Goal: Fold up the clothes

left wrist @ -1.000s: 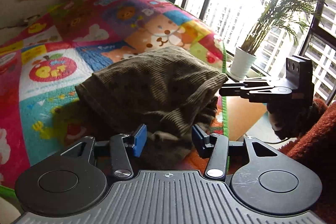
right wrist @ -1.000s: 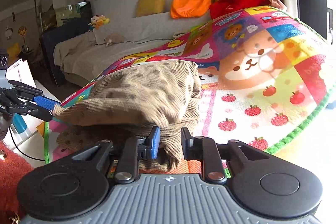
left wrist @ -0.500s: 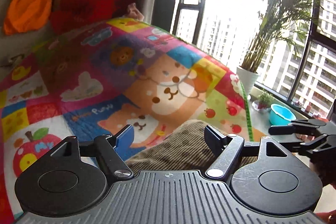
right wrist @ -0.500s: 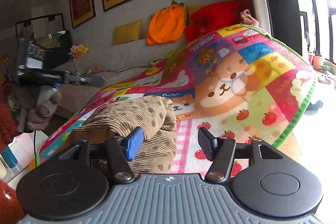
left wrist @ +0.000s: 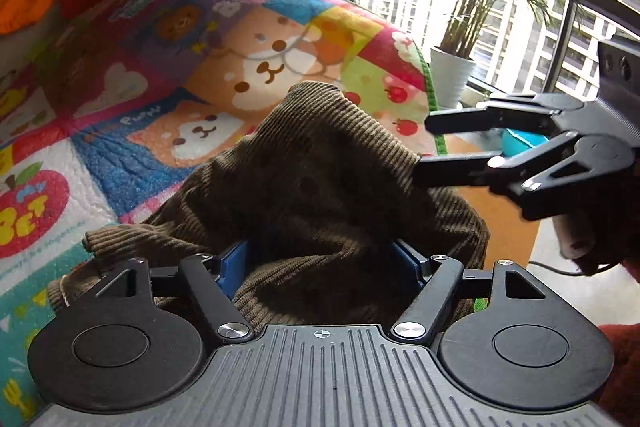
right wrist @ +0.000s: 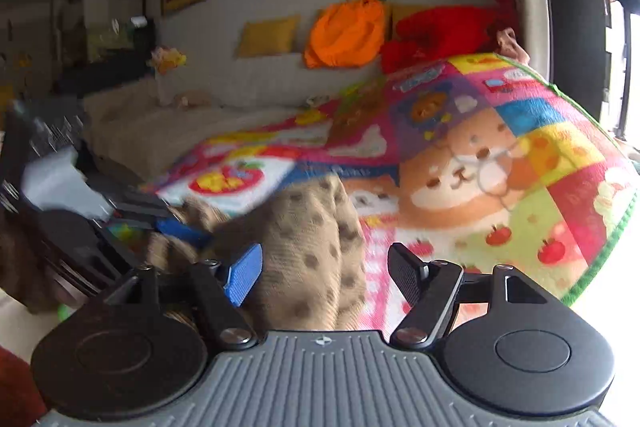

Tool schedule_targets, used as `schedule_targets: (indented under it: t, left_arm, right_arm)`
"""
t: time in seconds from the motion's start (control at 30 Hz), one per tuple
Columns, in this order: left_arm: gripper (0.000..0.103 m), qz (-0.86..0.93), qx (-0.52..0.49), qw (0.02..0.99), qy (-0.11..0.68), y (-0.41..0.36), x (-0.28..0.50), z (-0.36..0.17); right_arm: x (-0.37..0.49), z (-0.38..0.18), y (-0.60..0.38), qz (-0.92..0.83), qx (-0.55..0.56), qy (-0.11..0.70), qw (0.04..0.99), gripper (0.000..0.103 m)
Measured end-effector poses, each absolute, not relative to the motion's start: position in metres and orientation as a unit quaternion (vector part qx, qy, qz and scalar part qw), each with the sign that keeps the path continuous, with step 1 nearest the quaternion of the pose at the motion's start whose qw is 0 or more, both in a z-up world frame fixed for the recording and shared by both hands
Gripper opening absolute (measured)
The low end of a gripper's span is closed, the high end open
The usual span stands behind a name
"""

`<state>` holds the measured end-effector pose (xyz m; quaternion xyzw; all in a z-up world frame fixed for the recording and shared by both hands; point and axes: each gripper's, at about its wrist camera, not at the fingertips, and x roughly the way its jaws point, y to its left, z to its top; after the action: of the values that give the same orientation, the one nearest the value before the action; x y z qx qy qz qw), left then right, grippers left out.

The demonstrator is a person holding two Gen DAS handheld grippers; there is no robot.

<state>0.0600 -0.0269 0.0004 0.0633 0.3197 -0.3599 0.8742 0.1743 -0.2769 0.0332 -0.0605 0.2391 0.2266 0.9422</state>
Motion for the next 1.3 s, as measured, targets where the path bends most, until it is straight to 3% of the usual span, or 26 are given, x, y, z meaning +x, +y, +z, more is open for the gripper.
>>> schedule_targets:
  t: [0.1,0.2,0.3,0.37,0.53,0.8,1.1,1.23,1.3]
  left_arm:
    - [0.08,-0.376,0.054,0.873,0.306,-0.014,0.062,0.019]
    - [0.095,-0.355,0.065,0.891,0.274,-0.003,0.074,0.035]
    - [0.094,-0.318,0.05,0.898,0.301,0.006,0.105,0.025]
    - [0.09,-0.3,0.033,0.895,0.329,0.011,0.121,0.01]
    - [0.086,-0.299,-0.006,0.891,0.341,0.026,0.123,-0.006]
    - [0.081,-0.303,-0.051,0.886,0.348,0.04,0.095,-0.014]
    - [0.085,-0.384,-0.019,0.86,0.334,-0.026,0.048,-0.018]
    - [0.085,-0.4,-0.042,0.857,0.322,-0.006,0.055,0.002]
    - [0.085,-0.389,-0.062,0.869,0.298,0.01,0.064,0.018]
  right_arm:
    - [0.182,0.002,-0.287,0.204,-0.013,0.279,0.938,0.072]
    - [0.176,-0.003,-0.3,0.211,0.055,0.309,0.926,0.072]
    - [0.163,-0.011,-0.295,0.222,0.067,0.328,0.916,0.074]
    - [0.155,-0.011,-0.289,0.23,0.055,0.323,0.916,0.057]
    - [0.173,-0.008,-0.291,0.243,0.053,0.329,0.911,0.046]
    - [0.284,0.011,-0.265,0.218,-0.073,0.32,0.919,0.046]
    - [0.359,0.016,-0.232,0.195,-0.152,0.285,0.926,0.047]
    - [0.336,0.033,-0.266,0.179,-0.12,0.27,0.938,0.053]
    - [0.318,0.039,-0.286,0.171,-0.1,0.264,0.944,0.063]
